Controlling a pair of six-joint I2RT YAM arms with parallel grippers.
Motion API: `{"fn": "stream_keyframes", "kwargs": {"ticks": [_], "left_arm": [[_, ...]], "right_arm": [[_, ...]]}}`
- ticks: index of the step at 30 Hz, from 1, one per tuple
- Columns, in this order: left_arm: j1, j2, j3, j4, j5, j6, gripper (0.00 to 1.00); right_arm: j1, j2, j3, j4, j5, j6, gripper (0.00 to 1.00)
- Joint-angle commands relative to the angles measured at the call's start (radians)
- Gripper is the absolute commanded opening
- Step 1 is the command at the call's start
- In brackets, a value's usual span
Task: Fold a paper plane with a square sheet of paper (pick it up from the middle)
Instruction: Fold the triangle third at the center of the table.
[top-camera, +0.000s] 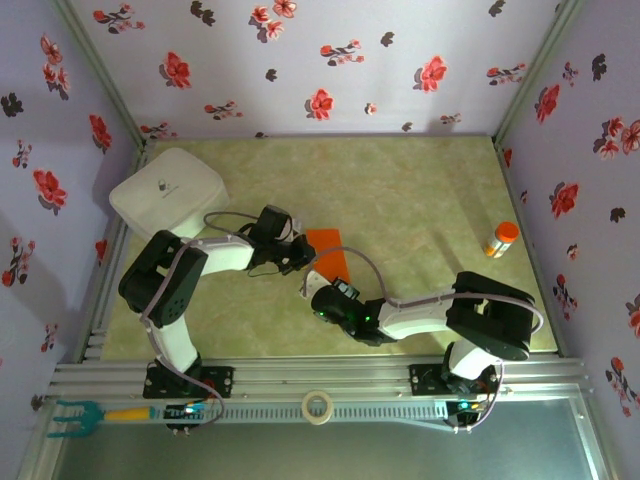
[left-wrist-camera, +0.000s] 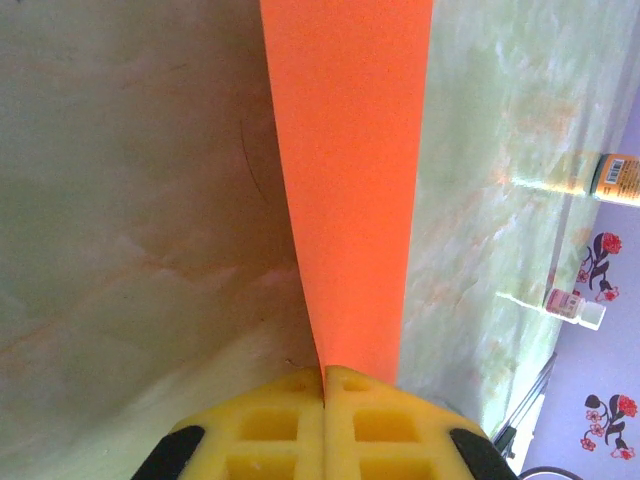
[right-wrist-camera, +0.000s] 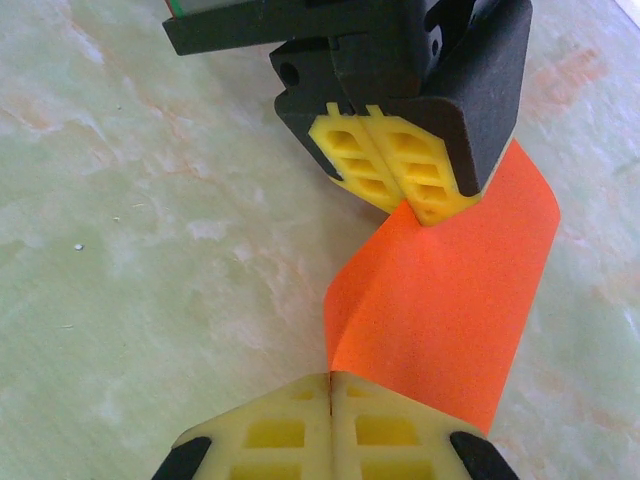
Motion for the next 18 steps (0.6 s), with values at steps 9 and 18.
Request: {"fn": "stream_keyframes", "kwargs": {"ticks": [9,18], "left_arm": [[0.007,-0.024,-0.003,0.003,0.011,-0.01,0.0],[0.008,-0.025,-0.003,0.003,0.012,-0.011,0.0]], "right_arm": [[0.004,-0.015,-0.01,-0.03,0.026,-0.009,0.39],[0.005,0.016,0.005,-0.022,0.047,-0.027,0.44]]}}
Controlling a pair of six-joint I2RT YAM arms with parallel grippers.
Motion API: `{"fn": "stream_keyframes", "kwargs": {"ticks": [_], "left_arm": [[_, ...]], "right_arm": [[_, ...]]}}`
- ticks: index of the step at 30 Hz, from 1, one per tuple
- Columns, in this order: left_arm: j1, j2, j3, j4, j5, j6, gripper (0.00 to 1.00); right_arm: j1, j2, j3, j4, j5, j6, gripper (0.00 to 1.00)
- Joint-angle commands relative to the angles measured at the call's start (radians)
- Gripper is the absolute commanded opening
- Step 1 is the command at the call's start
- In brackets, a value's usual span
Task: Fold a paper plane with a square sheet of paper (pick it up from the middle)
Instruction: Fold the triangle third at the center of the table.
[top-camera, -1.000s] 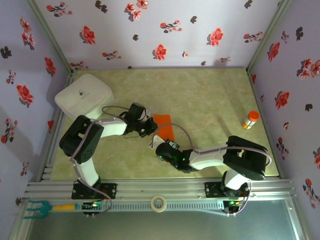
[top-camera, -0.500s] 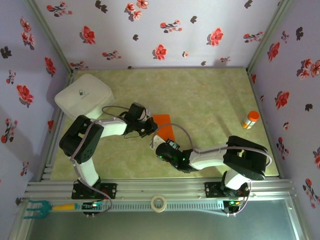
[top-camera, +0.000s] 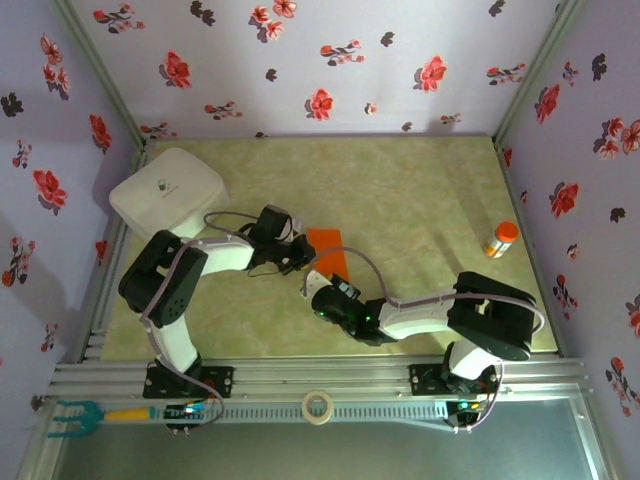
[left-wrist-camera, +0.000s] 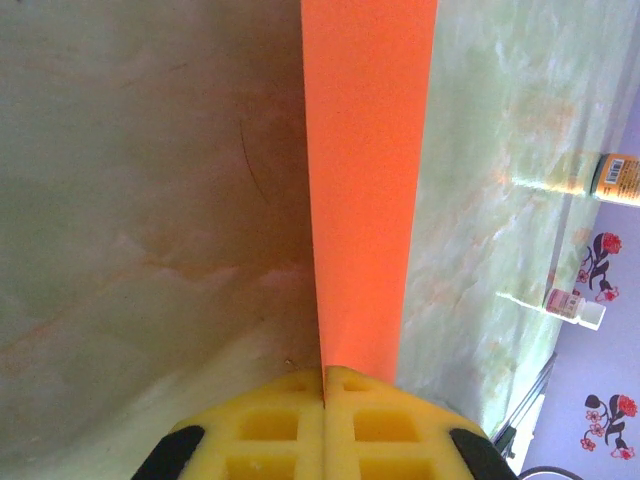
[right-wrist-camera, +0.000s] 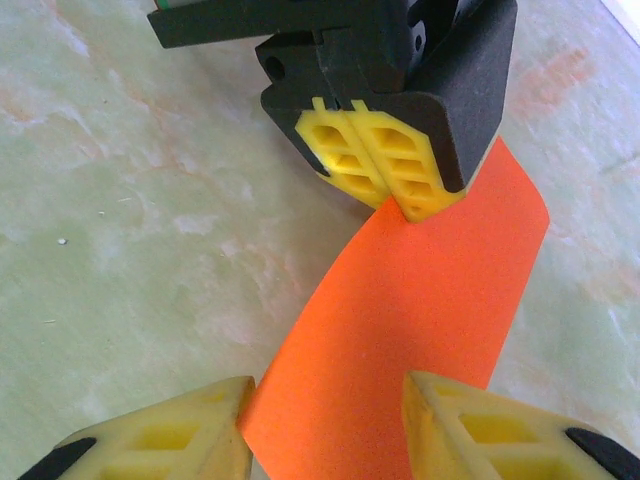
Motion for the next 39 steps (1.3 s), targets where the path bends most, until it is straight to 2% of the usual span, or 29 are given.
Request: {"fn": "stream_keyframes", "kwargs": {"ticks": [1,7,15,18,30,34,35,37,39], "left_arm": [[0.007,-0.025,-0.002,0.002,0.012,-0.01,0.0],[0.007,-0.025,-0.004,0.003,0.013,-0.01,0.0],[0.007,-0.022,-0.004,0.006,0.012,-0.012,0.0],[0.007,-0.022,-0.005,0.006,0.012,-0.012,0.0],[0.007,-0.022,0.0,0.001,0.012,-0.012,0.01],[0.007,-0.034,0.011,-0.031,-0.003,0.006,0.12],[0.009,-0.044,0.016,-0.052,-0.017,0.017,0.16],[0.013,-0.068,0.028,-0.111,-0.052,0.044,0.31],[0.019,-0.102,0.048,-0.196,-0.103,0.086,0.4]], "right_arm": [[0.007,0.025,0.009,-0.016,0.029,-0.017,0.44],[0.006,0.032,0.012,-0.022,0.035,-0.024,0.44],[0.006,-0.002,-0.001,-0.001,0.031,-0.021,0.27],[0.005,-0.013,-0.005,-0.005,0.029,-0.018,0.26],[0.005,-0.016,0.007,-0.037,0.03,-0.008,0.09],[0.004,-0.026,0.007,-0.047,0.012,0.015,0.04],[0.0,-0.03,0.013,-0.057,-0.004,0.032,0.04],[-0.016,-0.052,0.016,-0.078,-0.06,0.082,0.03],[-0.049,-0.079,0.013,-0.092,-0.161,0.154,0.03]]}}
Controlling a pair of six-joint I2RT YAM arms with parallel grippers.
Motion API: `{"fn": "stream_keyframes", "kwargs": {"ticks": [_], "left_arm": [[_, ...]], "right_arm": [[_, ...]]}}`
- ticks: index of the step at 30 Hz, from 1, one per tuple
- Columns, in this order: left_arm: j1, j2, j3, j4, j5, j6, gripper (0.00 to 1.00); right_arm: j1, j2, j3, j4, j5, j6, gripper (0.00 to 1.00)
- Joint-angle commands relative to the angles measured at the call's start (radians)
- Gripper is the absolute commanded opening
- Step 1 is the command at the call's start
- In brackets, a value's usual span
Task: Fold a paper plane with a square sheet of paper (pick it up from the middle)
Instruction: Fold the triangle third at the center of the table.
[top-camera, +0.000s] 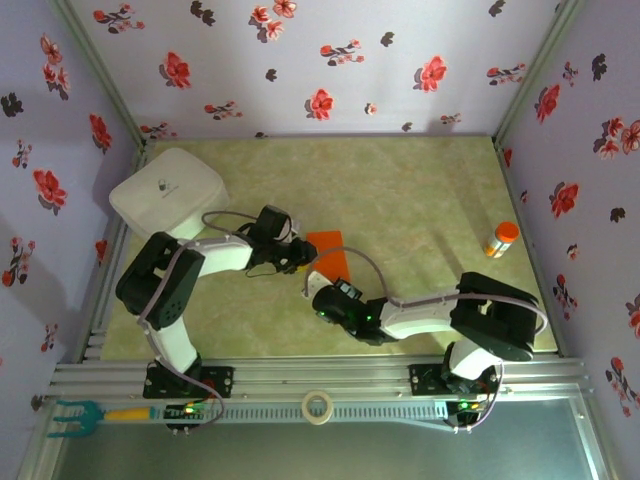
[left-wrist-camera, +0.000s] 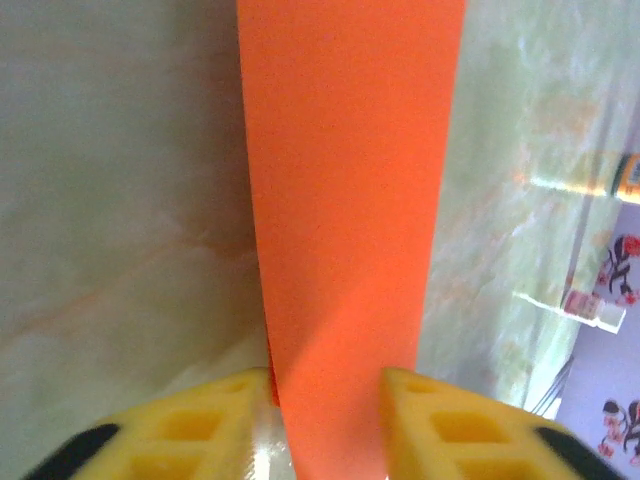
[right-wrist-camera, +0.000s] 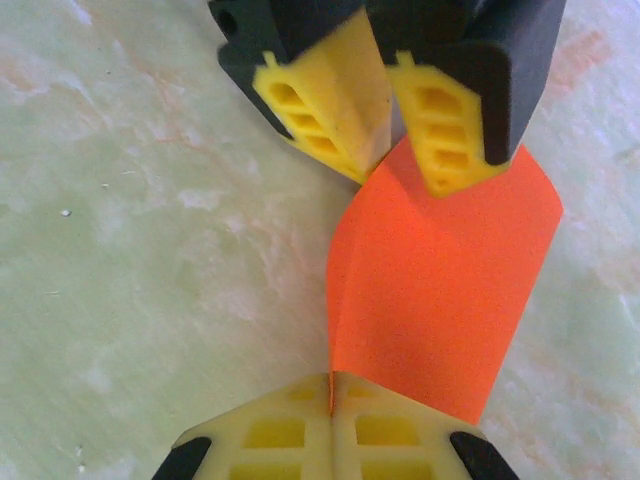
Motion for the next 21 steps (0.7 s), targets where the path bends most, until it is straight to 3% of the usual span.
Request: {"fn": "stream_keyframes", "kwargs": {"ticks": [1,4,9,16,21], "left_arm": [[0.018,-0.087,0.053,-0.16,-0.098,0.073,0.47],[0.029,-0.149,0.073,-0.259,-0.184,0.116,0.56],[0.04,-0.223,0.104,-0.329,-0.227,0.168,0.57],[0.041,-0.21,0.128,-0.319,-0.167,0.198,0.48],[0.04,-0.177,0.144,-0.295,-0.123,0.189,0.41]], "right_arm": [[-0.055,-0.066,0.012,-0.044,-0.17,0.15,0.03],[-0.126,-0.096,0.01,-0.056,-0.363,0.268,0.03],[-0.23,-0.093,0.041,-0.096,-0.582,0.397,0.02],[-0.324,-0.036,0.111,-0.136,-0.863,0.501,0.02],[-0.348,-0.016,0.083,-0.085,-0.92,0.531,0.02]]}}
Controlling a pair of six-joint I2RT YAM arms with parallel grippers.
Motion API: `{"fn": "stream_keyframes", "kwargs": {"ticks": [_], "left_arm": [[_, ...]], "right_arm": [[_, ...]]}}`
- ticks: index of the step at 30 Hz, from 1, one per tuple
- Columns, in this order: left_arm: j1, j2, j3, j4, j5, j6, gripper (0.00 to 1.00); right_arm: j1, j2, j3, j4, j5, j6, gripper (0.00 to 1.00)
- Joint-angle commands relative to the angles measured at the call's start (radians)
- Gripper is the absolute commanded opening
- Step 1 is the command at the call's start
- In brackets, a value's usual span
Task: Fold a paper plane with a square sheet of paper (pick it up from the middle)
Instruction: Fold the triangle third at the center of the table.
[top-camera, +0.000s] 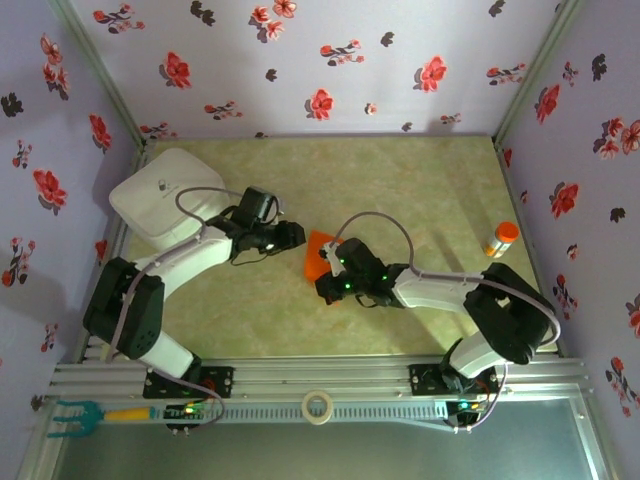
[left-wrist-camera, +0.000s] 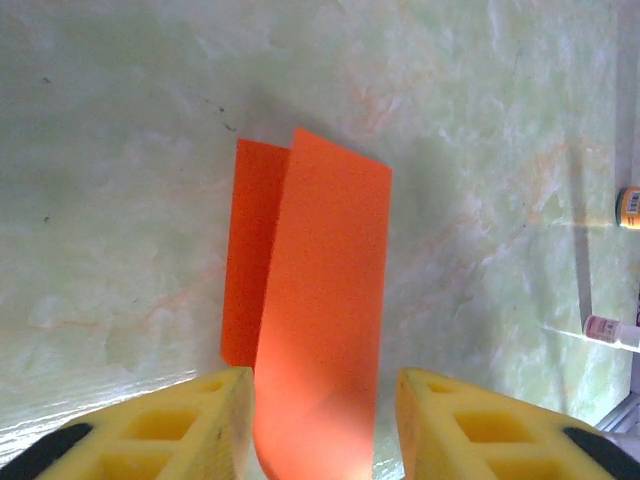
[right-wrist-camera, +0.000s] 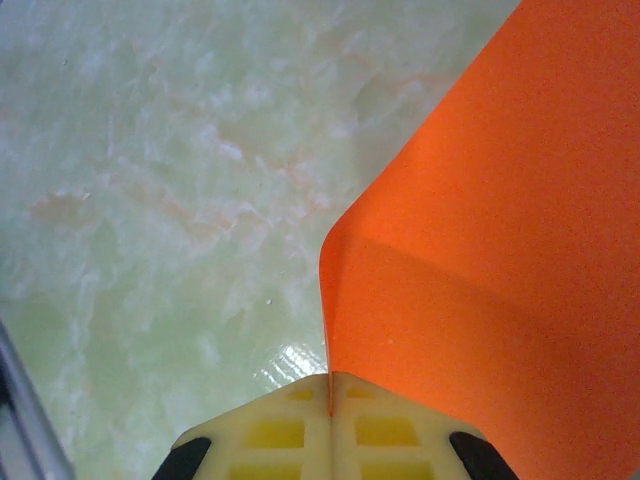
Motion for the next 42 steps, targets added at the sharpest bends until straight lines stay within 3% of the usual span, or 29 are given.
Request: {"fn": "stream_keyframes", "kwargs": {"ticks": [1,12,26,42], "left_arm": [[0.005,0.032,0.036,-0.005,0.042,0.024,0.4],[-0.019,0.158,0.119,0.032,0.141,0.034,0.31],[-0.061,0.38,0.207,0.07,0.189,0.028,0.19],[-0.07,0.467,0.154,0.05,0.137,0.039,0.16]], "right_arm": [[-0.016,0.017,-0.011,0.026,-0.108,0.056,0.02],[-0.031,-0.011,-0.047,0.013,-0.107,0.034,0.03],[-0.046,-0.019,-0.085,0.045,-0.13,0.037,0.03],[-0.068,-0.002,-0.082,0.047,-0.087,0.067,0.04]]}}
